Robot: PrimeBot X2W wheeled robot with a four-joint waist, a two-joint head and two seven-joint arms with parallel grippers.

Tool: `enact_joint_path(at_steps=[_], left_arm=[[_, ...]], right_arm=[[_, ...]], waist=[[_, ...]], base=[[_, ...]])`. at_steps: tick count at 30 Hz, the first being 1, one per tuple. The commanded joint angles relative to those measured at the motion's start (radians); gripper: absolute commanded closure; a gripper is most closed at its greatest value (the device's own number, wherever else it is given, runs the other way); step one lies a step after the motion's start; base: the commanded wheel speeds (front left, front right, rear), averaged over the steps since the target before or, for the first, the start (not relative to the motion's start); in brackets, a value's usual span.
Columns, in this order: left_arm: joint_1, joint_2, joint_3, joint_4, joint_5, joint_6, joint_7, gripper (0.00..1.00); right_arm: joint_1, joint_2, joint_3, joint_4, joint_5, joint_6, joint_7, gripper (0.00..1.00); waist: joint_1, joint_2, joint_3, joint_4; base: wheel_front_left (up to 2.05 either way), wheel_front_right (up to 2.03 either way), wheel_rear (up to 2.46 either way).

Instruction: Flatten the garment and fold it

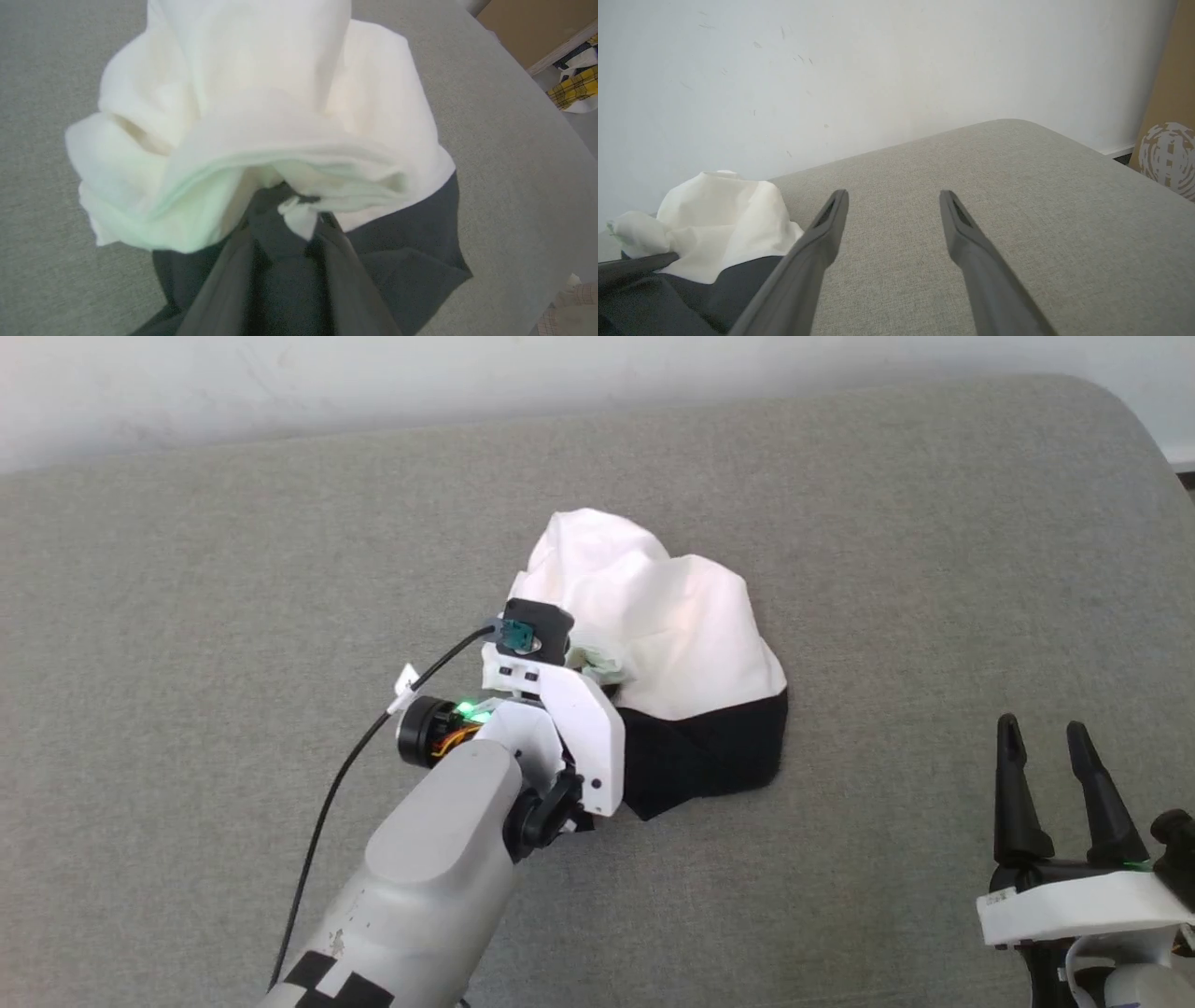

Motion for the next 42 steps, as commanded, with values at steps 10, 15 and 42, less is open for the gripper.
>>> enact_joint_path(at_steps=[10,15,42], left_arm=[[-0.020,0.005,-0.034,-0.141,-0.102,0.012,-0.137,0.00],[0.067,0.074,0.000,-0.272,-0.079,0.053,-0.251,0.00],[0.762,0.149,0.384,-0.741,0.113,0.115,-0.511,0.00]], right_arm=[[0.029,0.002,0.006,0.010,-0.012,-0.001,-0.005,0.00],[0.042,0.002,-0.005,0.001,-0.018,-0.001,-0.005,0.00],[0.016,0.002,0.172,0.037,-0.124,-0.001,0.013,0.00]], waist=[[-0.0001,0.0000,-0.068,0.068],[-0.0001,0.0000,-0.071,0.092],[-0.0001,0.0000,-0.061,0.169]], base=[[0.00,0.00,0.00],[0.00,0.00,0.00],[0.00,0.00,0.00]])
